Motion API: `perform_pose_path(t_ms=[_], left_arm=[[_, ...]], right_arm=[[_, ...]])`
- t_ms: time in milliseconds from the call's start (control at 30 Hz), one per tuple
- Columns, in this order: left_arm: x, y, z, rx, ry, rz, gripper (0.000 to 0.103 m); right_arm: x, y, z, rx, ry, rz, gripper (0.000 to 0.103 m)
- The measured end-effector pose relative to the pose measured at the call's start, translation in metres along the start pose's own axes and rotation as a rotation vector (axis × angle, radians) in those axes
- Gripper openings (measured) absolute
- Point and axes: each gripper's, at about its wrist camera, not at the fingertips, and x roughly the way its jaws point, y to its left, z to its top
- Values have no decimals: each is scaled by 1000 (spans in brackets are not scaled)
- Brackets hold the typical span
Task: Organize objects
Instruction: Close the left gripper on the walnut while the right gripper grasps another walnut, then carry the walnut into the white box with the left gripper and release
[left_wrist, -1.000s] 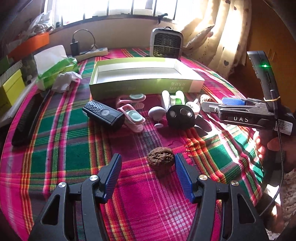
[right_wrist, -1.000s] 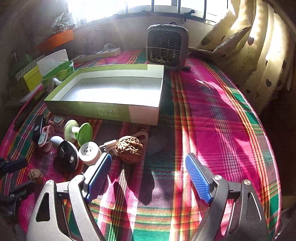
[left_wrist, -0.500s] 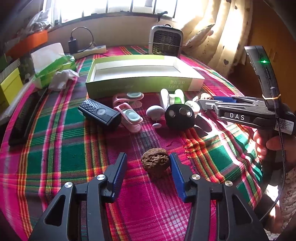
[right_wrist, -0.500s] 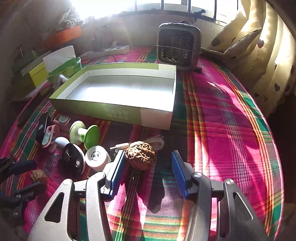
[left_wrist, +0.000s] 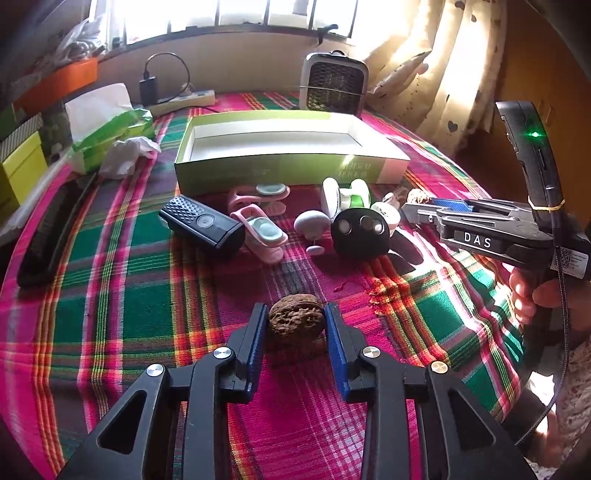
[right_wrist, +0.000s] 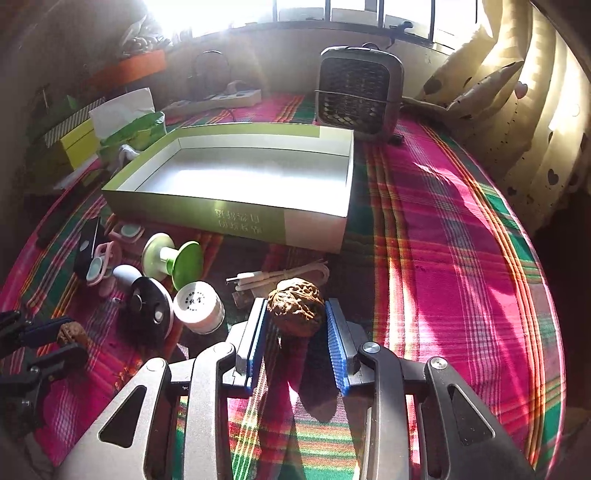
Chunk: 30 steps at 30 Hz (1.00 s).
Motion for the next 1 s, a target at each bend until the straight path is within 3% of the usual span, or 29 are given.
perform_pose_path(t_ms=[400,767,1000], left_arm=[[-3,2,10,7,-18,16,29],[-7,11,46,18,-75,35,29],[5,22,76,24,-72,34,29]], right_arm=[[-11,0,1,18,-18,28,32],[-24,2,22,24,-54,40,32],[-21,6,42,21,-54,45,32]])
